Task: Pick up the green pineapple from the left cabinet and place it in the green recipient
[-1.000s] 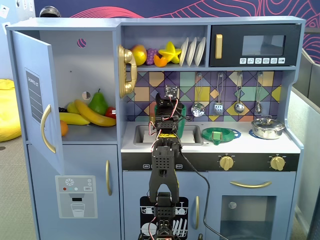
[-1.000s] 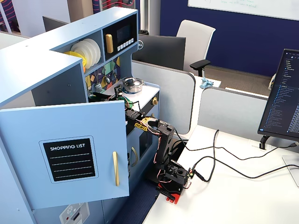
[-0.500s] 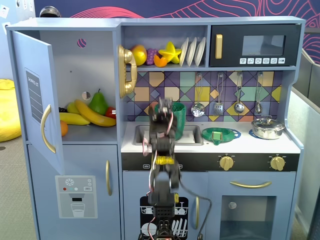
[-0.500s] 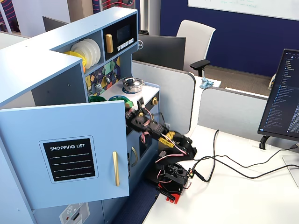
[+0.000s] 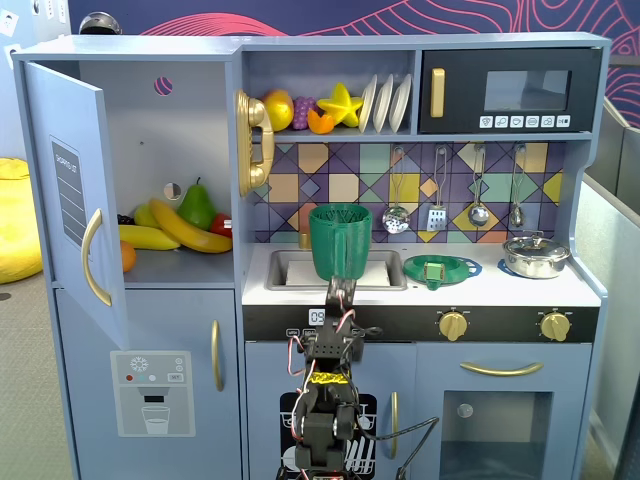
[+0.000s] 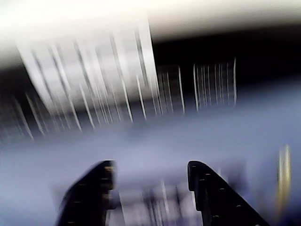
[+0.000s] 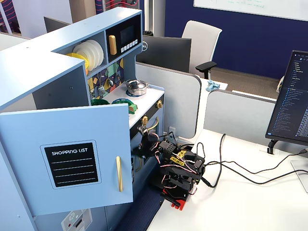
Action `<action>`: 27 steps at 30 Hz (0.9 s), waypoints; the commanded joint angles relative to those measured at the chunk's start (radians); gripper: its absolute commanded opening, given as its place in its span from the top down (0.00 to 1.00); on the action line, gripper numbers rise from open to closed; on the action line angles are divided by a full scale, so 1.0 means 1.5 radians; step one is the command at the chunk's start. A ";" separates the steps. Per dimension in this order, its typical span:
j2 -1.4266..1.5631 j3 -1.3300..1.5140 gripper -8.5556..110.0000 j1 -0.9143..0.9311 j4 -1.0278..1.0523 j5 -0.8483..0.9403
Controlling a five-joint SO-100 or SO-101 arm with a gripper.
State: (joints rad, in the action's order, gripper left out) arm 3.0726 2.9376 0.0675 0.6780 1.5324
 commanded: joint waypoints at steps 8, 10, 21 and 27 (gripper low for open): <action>0.039 0.024 0.85 -0.016 0.263 0.010; 0.041 0.035 0.85 -0.016 0.283 0.026; 0.070 0.039 0.85 -0.052 0.454 0.001; 0.070 0.039 0.85 -0.064 0.558 0.065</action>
State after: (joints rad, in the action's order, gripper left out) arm 3.1799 2.9943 -0.0077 1.3453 1.5555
